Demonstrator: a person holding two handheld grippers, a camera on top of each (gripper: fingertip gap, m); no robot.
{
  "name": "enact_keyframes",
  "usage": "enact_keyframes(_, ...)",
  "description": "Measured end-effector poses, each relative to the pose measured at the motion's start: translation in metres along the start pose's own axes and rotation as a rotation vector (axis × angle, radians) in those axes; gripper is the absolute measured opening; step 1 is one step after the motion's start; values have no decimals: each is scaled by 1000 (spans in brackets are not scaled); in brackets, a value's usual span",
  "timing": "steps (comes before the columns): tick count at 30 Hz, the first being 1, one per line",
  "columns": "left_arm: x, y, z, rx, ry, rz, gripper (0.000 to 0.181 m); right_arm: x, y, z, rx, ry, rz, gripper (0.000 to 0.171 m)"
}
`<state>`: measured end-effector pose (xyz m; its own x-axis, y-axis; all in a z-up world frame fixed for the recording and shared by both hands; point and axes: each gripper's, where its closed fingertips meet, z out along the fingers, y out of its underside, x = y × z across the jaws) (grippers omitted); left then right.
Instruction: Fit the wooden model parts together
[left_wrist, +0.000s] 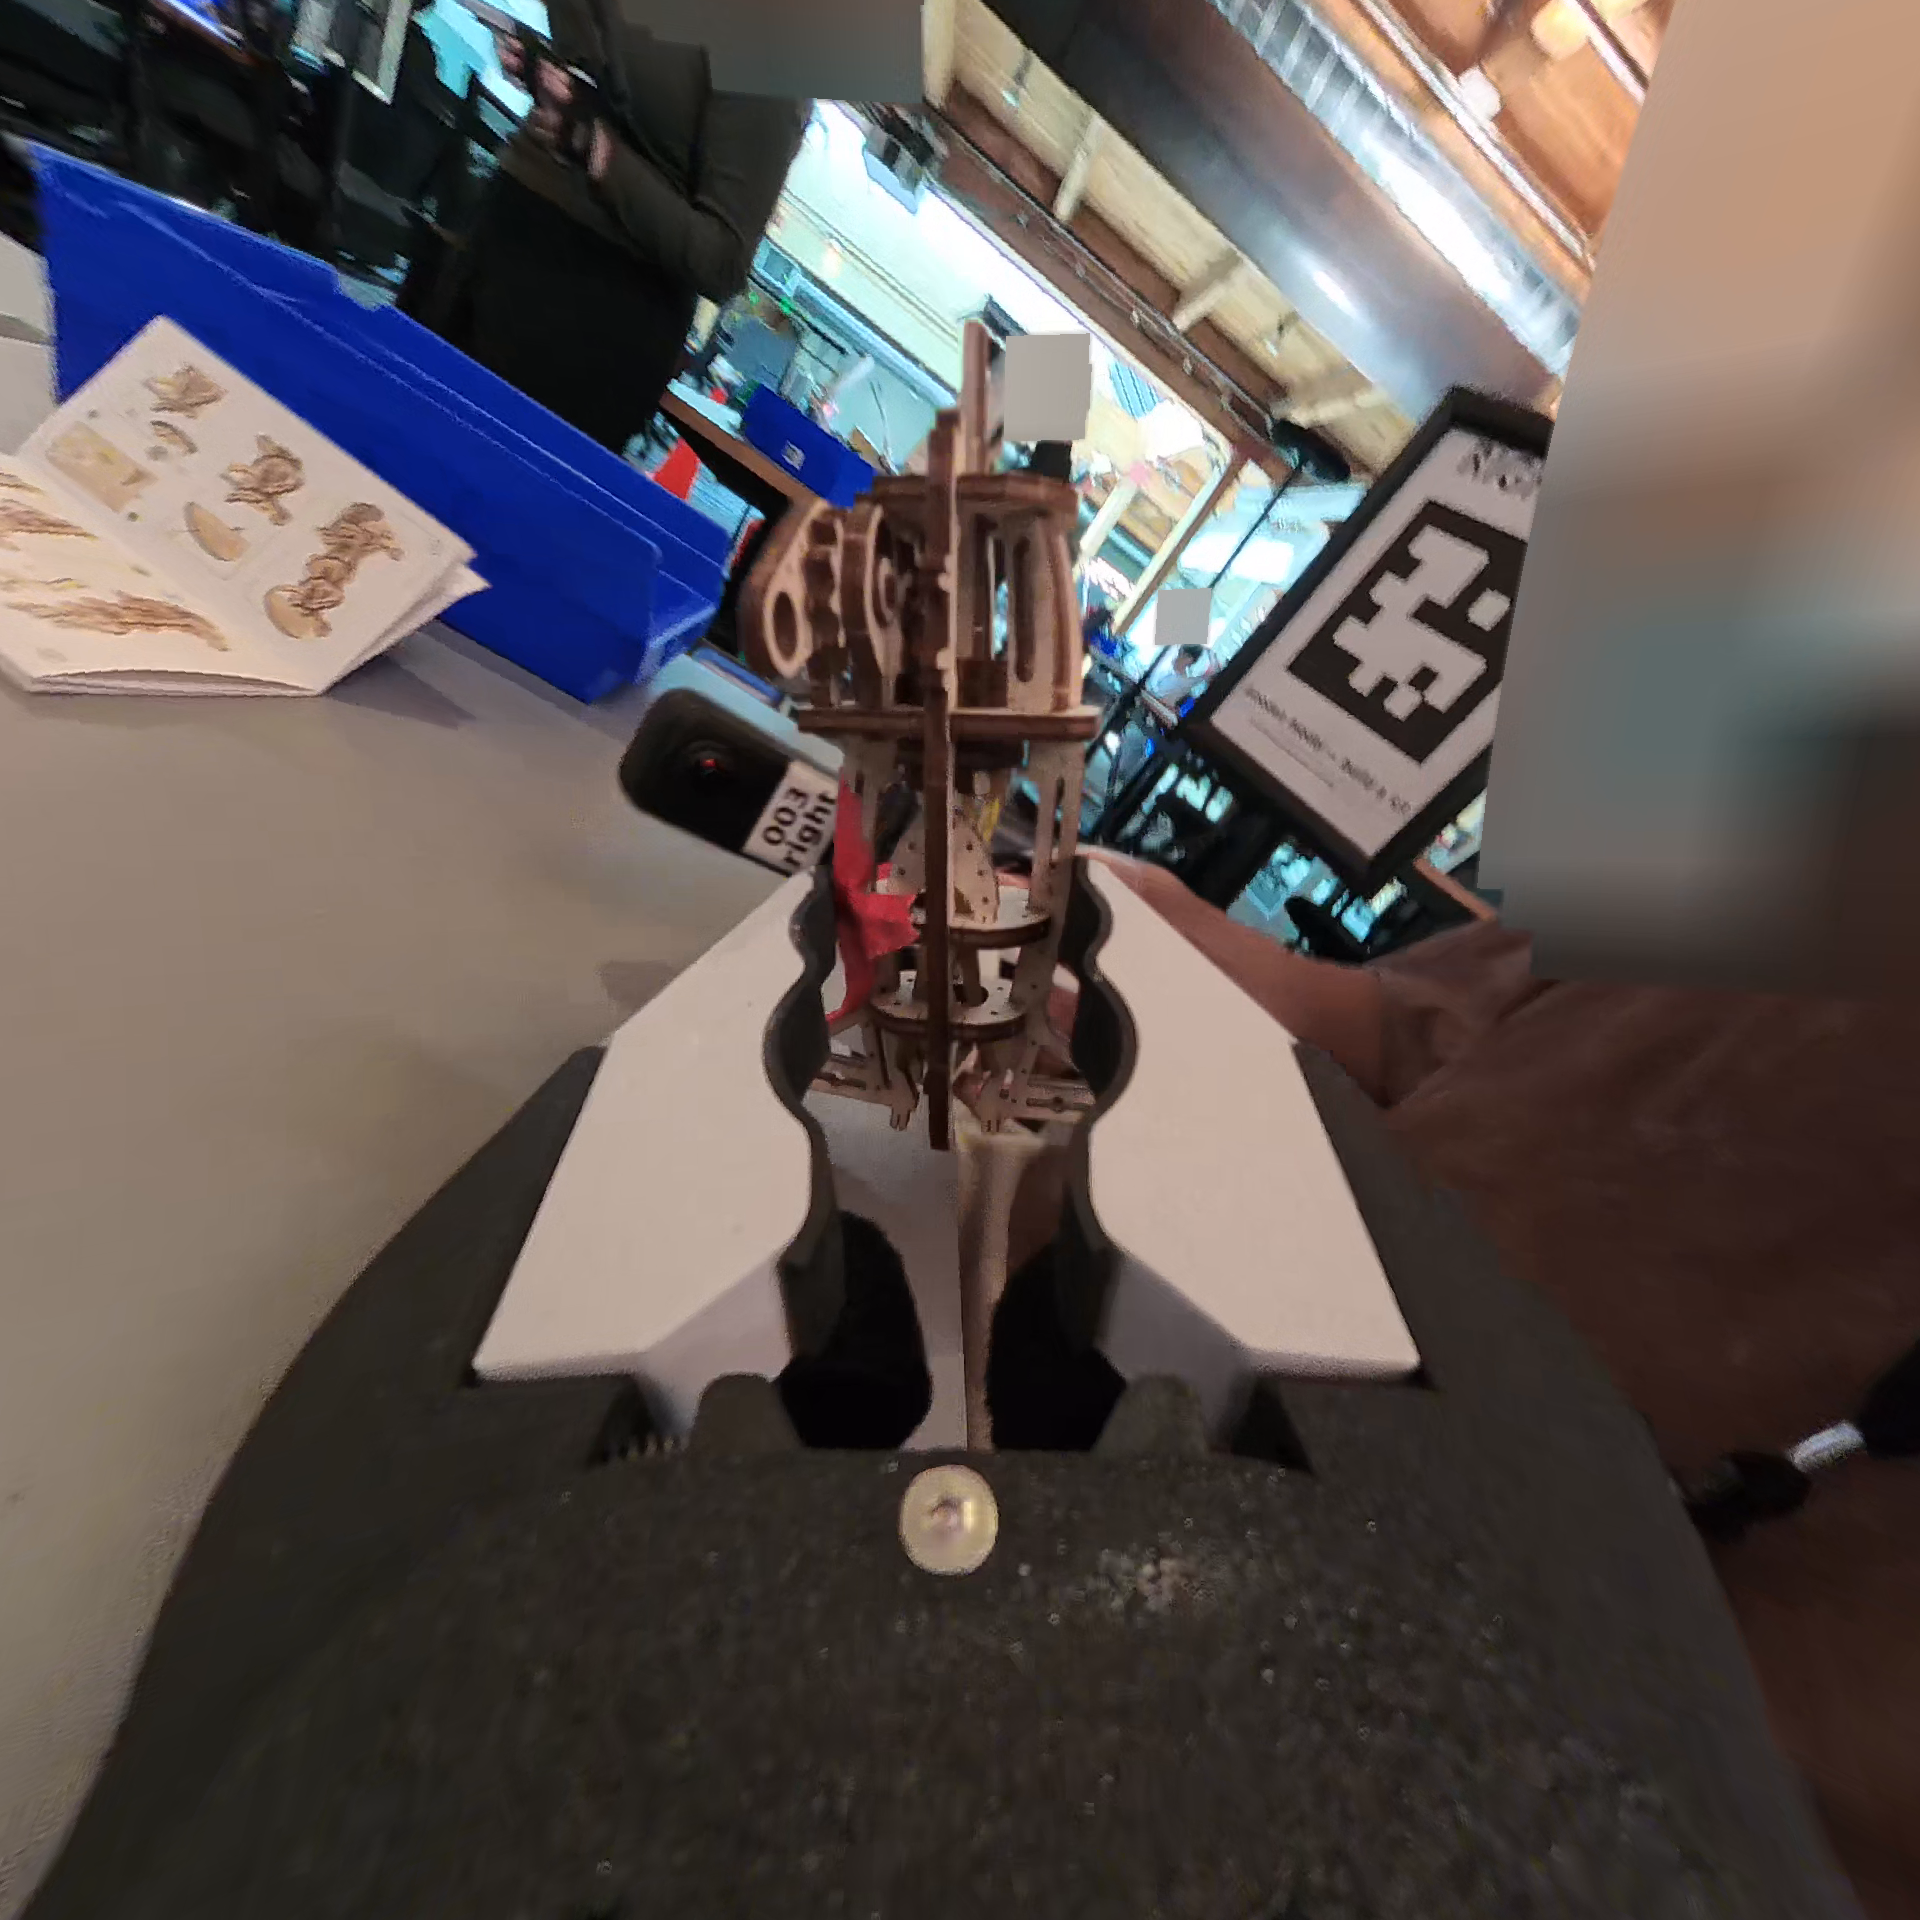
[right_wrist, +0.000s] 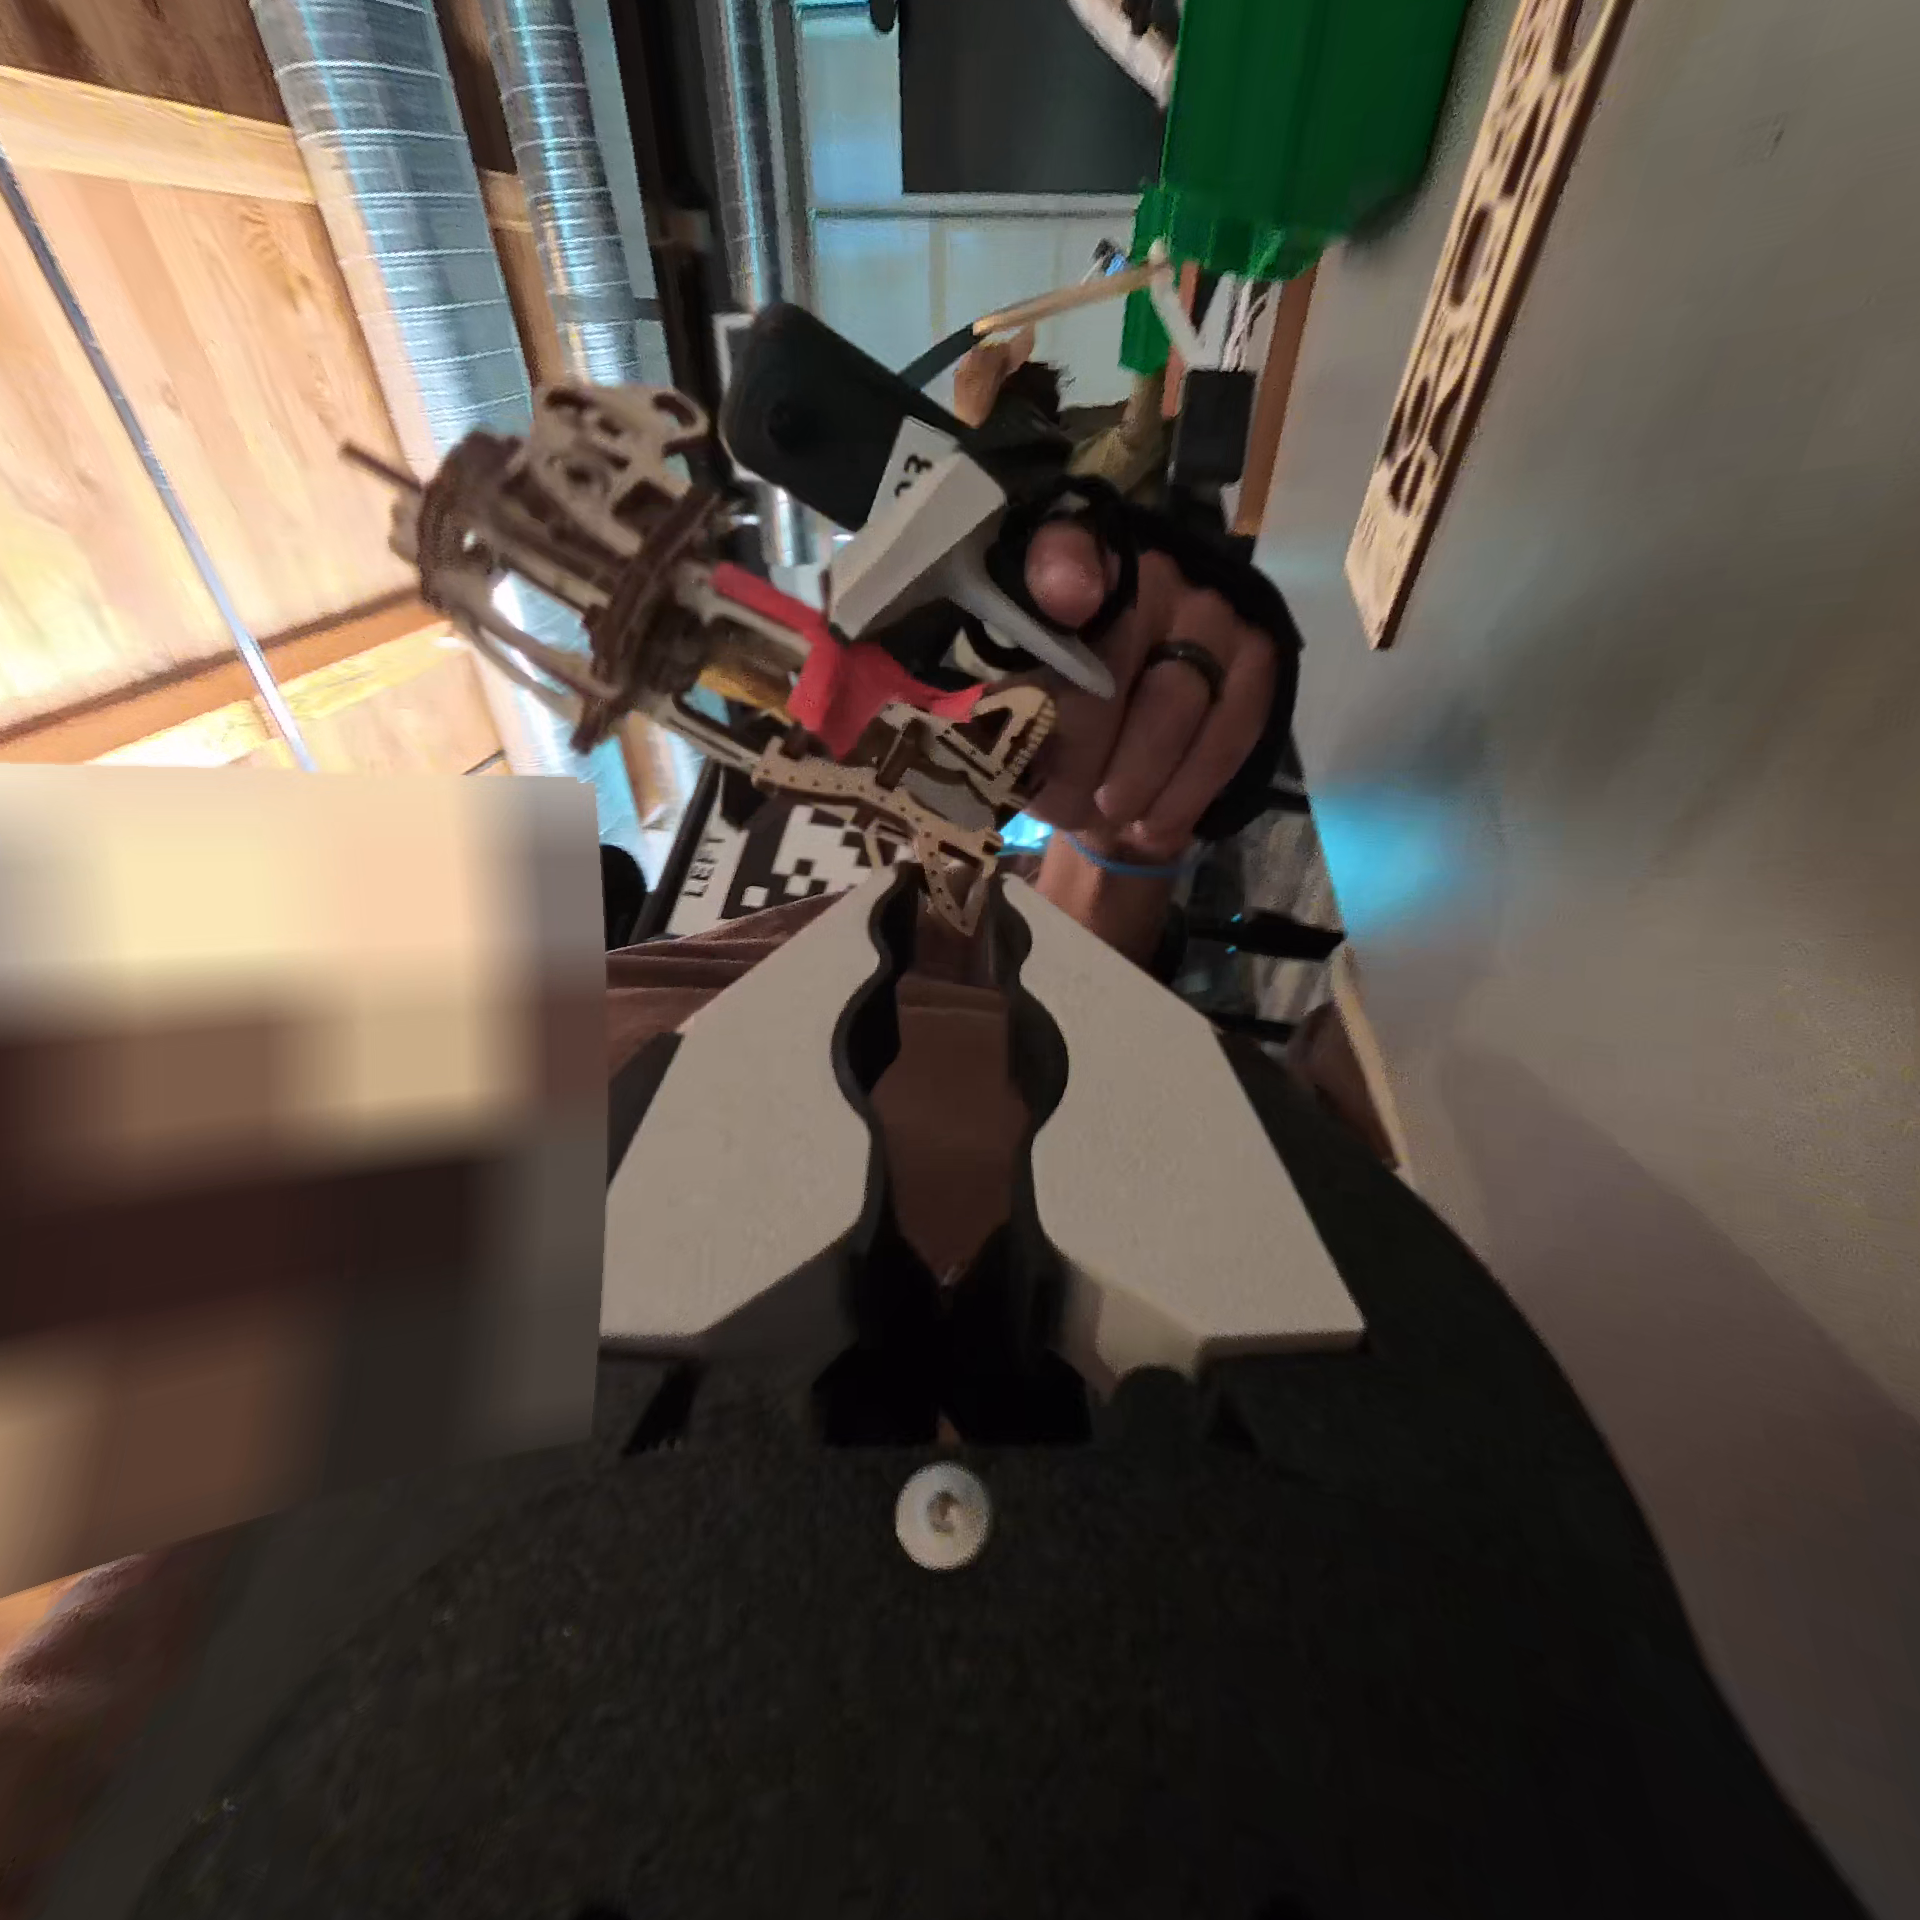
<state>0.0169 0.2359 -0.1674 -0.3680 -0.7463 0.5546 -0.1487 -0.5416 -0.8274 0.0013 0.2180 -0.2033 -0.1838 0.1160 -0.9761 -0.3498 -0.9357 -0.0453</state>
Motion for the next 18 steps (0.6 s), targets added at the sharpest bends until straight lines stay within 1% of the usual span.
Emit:
enact_keyframes(3, -12, -9, -1, 93, -39, -78, 42, -2, -11, -2, 63, 78, -106, 11)
enact_keyframes(7, -18, -14, -2, 163, -32, -158, 42, -1, -25, -7, 141, 208, -269, 9)
enact_keyframes(10, -20, -18, -3, 199, -31, -181, 42, -4, -29, -9, 153, 272, -376, 8)
enact_keyframes(14, -23, -20, -5, 207, -56, -166, 42, -6, -29, -7, 134, 350, -512, 5)
enact_keyframes(18, -25, -20, -6, 218, -64, -172, 42, -8, -28, -5, 113, 401, -589, 3)
